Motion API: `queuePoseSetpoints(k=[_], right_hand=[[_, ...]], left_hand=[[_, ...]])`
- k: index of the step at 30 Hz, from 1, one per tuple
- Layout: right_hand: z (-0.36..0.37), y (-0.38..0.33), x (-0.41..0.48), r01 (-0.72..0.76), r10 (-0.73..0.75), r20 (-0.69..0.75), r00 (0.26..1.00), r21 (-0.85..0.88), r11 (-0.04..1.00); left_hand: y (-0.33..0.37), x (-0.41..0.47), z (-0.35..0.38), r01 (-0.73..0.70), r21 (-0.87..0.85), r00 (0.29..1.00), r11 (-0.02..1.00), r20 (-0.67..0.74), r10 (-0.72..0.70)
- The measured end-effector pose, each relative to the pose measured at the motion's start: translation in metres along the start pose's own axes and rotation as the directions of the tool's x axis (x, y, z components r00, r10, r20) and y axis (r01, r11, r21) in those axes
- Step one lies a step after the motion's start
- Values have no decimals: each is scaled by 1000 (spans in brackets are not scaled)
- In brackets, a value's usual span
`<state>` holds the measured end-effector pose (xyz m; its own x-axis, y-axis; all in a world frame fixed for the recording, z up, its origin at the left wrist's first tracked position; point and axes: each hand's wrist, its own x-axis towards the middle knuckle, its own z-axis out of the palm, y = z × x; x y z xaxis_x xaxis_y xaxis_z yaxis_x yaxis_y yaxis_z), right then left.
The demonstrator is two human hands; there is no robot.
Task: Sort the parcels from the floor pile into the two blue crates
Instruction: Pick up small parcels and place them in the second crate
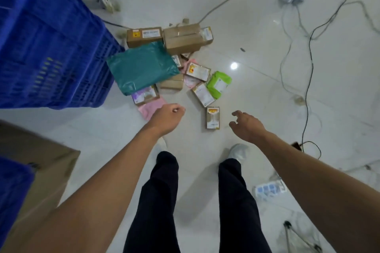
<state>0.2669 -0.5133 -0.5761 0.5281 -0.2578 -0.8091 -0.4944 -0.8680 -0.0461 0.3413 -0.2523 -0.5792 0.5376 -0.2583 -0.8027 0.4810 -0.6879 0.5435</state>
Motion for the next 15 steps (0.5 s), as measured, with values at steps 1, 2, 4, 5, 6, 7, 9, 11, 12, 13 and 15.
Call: queuePoseSetpoints(k=[1,2,4,5,6,7,9,11,12,13,15], right_hand=[[12,10,13,-2,2,12,1000,2,1000],[23,21,27,-3,3,23,1000,2,1000],[47,42,59,8,-8,40,999,2,1000],[59,52,76,23,-23,41,999,1,1000],[72,61,94,37,-37,35,999,1,999],[84,69,114,48,-48,29,998,5,999],[107,87,152,56,-57,34,998,30,998],[132,103,186,65,-66,50,997,24,998],[145,110,202,66,-67,59,996,17,998],[156,115,217,64,-65,66,996,18,998],[180,122,248,57,-61,84,995,48,997]], left_hand=[[-5,11,13,10,1,1000,1000,8,-10],[-9,23,27,22,2,1000,1000,12,-23],[-18,52,58,47,4,999,999,21,-47],[-24,65,74,58,5,998,998,28,-58],[-31,79,91,74,9,997,997,35,-75],[-38,95,108,82,23,995,996,49,-83],[-51,131,142,94,47,992,994,82,-98],[-62,164,174,118,12,988,993,94,-119],[-68,180,189,136,-27,987,990,92,-133],[-73,195,202,156,-70,985,985,84,-150],[-87,227,226,208,-141,977,968,81,-198]])
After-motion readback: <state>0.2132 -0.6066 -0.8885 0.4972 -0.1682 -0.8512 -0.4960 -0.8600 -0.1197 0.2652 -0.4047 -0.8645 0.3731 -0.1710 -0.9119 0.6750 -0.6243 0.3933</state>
